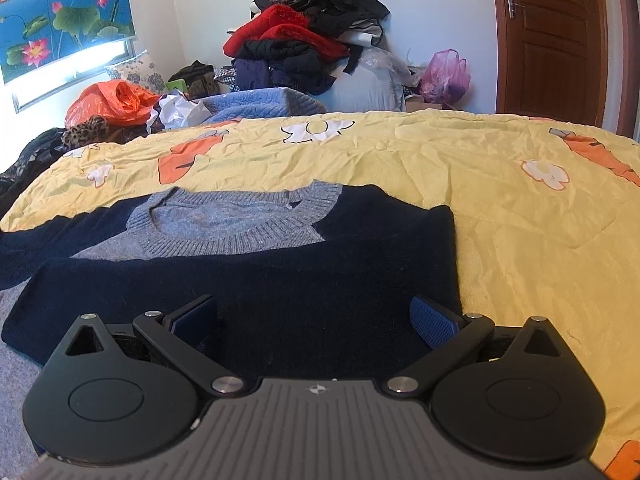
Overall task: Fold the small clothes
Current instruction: 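Fold the other navy sleeve across the chest with the left tool and release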
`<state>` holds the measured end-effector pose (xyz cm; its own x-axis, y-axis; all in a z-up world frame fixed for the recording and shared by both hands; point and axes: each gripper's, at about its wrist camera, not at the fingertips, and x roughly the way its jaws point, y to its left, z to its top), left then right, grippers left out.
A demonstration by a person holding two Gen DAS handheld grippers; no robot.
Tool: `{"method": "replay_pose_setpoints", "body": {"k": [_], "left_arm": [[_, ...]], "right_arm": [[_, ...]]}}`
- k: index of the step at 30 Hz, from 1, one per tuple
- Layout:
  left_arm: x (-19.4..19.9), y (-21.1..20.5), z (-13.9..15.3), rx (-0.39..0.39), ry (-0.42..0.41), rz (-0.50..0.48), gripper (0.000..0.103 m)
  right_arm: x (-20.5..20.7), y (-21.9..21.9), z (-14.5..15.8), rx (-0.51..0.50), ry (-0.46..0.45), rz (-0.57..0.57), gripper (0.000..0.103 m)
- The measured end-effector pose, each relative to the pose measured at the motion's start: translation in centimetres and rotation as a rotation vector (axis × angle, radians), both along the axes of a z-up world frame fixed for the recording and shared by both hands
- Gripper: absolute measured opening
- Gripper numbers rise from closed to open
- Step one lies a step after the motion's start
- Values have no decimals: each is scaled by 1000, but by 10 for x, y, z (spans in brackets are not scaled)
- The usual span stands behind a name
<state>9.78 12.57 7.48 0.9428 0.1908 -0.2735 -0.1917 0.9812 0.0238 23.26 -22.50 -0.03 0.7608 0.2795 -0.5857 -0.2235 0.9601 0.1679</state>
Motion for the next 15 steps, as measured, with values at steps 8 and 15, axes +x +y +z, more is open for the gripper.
{"method": "replay_pose_setpoints", "body": {"k": [8, 15], "left_arm": [[0, -148, -66, 120, 308, -319, 4], [-11, -107, -65, -121, 278, -361, 20]], "right_arm": [[-1, -8, 1, 57, -3, -10, 102], [-1, -10, 1, 79, -4, -10, 103]]}}
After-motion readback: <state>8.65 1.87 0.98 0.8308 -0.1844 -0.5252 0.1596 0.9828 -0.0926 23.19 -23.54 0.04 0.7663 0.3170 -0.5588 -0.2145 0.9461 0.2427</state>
